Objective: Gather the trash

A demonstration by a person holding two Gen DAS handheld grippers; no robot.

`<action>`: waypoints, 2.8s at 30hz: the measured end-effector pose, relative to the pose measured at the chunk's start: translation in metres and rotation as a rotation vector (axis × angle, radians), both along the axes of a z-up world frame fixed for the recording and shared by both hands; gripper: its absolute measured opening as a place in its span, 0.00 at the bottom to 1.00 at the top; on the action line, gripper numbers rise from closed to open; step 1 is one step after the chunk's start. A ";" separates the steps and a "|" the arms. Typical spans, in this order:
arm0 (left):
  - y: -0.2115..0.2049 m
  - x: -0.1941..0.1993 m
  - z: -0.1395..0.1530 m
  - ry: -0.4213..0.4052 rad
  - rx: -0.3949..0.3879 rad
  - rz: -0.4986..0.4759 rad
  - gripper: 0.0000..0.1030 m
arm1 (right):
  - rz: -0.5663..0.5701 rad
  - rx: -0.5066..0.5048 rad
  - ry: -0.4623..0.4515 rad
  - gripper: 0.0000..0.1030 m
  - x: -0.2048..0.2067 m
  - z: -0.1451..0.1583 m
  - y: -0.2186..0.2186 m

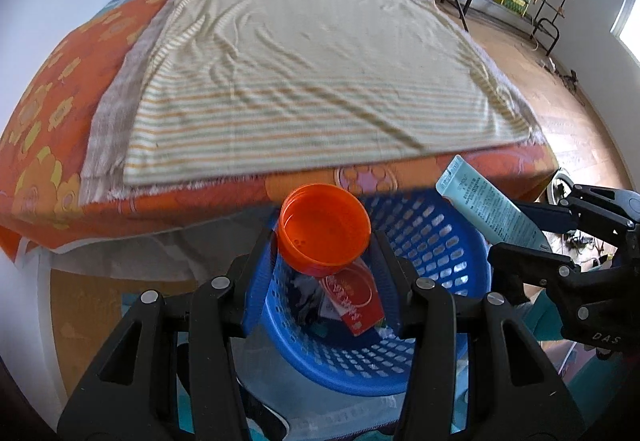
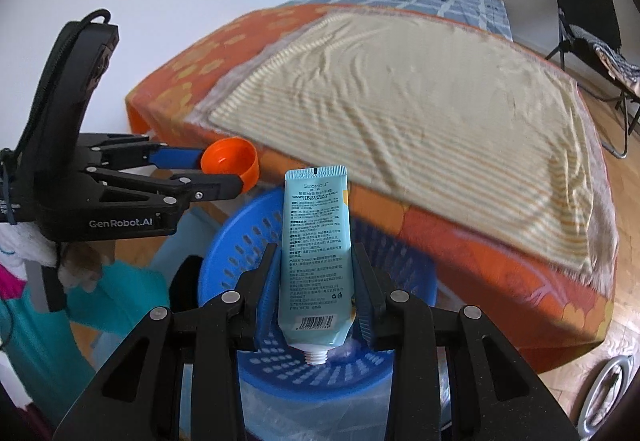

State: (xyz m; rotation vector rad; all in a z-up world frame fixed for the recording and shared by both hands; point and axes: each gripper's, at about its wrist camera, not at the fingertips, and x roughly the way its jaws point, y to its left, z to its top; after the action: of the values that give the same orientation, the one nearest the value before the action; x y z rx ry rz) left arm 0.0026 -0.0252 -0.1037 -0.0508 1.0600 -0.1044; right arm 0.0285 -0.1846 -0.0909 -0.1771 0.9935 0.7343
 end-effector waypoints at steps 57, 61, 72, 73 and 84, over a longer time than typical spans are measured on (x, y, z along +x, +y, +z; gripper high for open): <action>-0.005 0.019 0.055 -0.157 0.059 0.056 0.76 | -0.193 0.052 -0.128 0.71 0.029 0.050 -0.033; 0.000 0.022 0.073 -0.201 0.026 0.078 0.78 | -0.223 0.080 -0.151 0.72 0.034 0.061 -0.039; -0.001 0.022 0.102 -0.276 -0.010 0.109 0.83 | -0.306 0.148 -0.185 0.77 0.046 0.079 -0.055; -0.002 0.022 0.104 -0.280 -0.012 0.110 0.83 | -0.311 0.153 -0.184 0.77 0.046 0.079 -0.056; -0.011 0.017 0.119 -0.352 -0.003 0.122 0.96 | -0.339 0.191 -0.182 0.78 0.048 0.082 -0.061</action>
State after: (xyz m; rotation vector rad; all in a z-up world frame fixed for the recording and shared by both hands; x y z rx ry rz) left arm 0.0195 -0.0359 0.0154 -0.0958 0.7032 -0.0037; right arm 0.0764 -0.2453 -0.0086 0.0892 0.7497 0.4882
